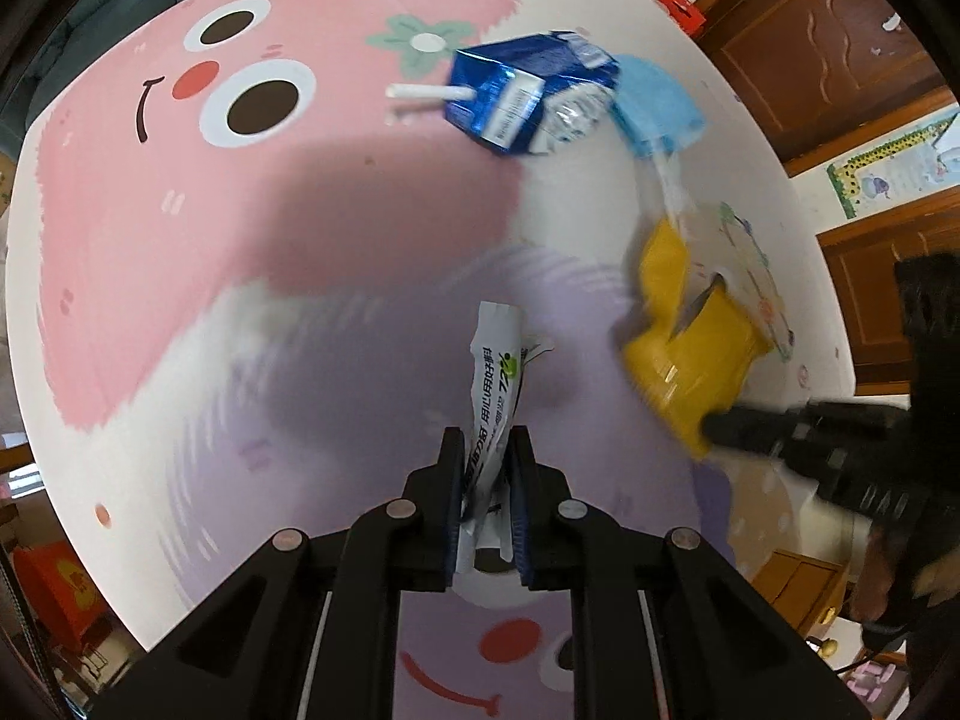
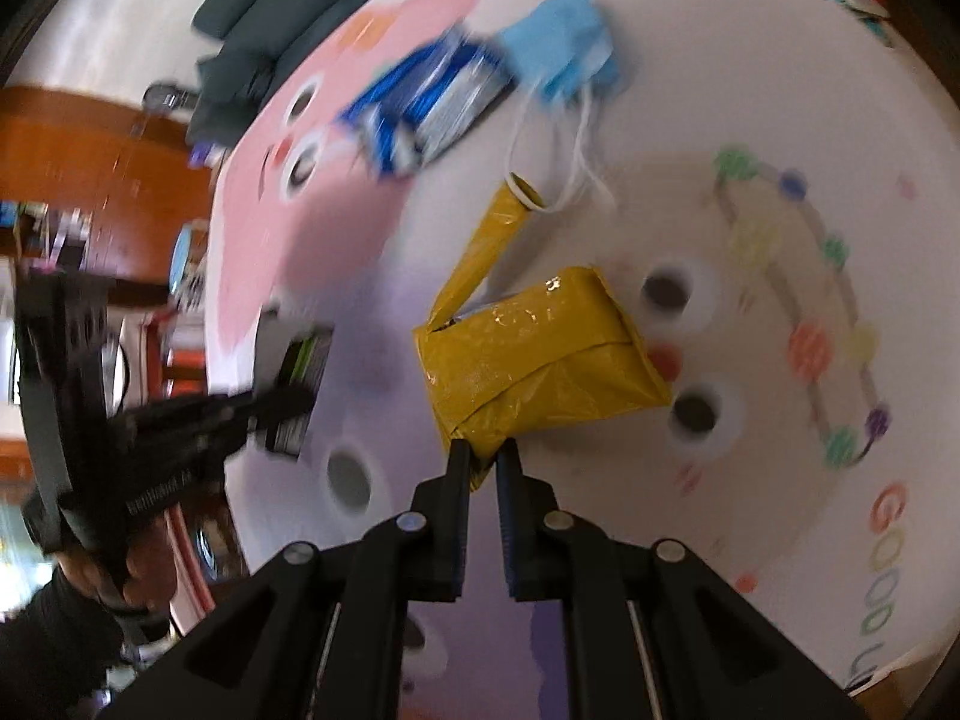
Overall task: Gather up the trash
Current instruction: 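Carry the white packet and yellow bag over the bin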
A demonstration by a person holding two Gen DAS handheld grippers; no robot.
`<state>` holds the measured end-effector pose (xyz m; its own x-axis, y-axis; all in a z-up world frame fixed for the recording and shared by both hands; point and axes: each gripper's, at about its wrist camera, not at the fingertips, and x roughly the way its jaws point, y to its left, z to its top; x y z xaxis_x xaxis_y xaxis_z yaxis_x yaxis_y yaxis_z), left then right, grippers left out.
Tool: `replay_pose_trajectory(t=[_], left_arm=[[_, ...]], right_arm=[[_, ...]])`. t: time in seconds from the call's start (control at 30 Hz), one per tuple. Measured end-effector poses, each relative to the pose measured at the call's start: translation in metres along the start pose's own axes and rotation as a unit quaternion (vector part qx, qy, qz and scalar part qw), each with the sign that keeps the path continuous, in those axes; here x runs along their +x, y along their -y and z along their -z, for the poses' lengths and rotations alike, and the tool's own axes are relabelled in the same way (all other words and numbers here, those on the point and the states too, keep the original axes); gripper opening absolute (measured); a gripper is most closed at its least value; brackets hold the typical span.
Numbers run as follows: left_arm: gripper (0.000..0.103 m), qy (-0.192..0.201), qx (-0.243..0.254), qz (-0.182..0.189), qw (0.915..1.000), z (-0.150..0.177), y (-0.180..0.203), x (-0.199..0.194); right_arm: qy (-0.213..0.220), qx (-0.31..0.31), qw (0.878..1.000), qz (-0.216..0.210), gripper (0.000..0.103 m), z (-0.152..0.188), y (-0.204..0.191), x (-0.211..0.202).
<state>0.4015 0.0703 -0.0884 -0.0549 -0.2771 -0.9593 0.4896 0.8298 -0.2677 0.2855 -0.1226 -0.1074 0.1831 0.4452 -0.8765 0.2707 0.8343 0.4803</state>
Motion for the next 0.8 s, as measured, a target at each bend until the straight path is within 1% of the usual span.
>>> replay_pose_trajectory(t=[0.07,0.27,0.33,0.43,0.53,0.67,0.8], left_arm=[[0.012,0.001,-0.003,0.002,1.0000,0.000,0.006,-0.002],[0.012,0.006,-0.012,0.001,0.9999,0.029,0.025,-0.008],[0.012,0.007,-0.017,0.001,0.9998,0.041,0.040,-0.005],[0.012,0.013,-0.028,-0.008,0.9995,0.071,0.063,-0.004],[0.012,0.021,-0.046,-0.016,0.9986,0.112,0.088,-0.003],[0.012,0.036,-0.087,-0.020,0.9954,0.162,0.126,0.005],[0.012,0.045,-0.127,-0.022,0.9907,0.207,0.148,0.014]], right_arm=[[-0.013,-0.014,1.000,-0.005,0.009,0.015,-0.005,0.001],[-0.029,-0.027,0.999,-0.020,0.009,0.057,-0.002,-0.002],[-0.037,-0.037,0.998,-0.024,0.009,0.068,0.001,-0.005],[-0.044,-0.064,0.997,-0.028,0.009,0.083,0.006,-0.013],[-0.051,-0.098,0.993,-0.033,0.009,0.107,0.012,-0.023],[-0.068,-0.143,0.987,-0.030,0.009,0.149,0.030,-0.037],[-0.088,-0.176,0.980,-0.021,0.009,0.186,0.051,-0.044]])
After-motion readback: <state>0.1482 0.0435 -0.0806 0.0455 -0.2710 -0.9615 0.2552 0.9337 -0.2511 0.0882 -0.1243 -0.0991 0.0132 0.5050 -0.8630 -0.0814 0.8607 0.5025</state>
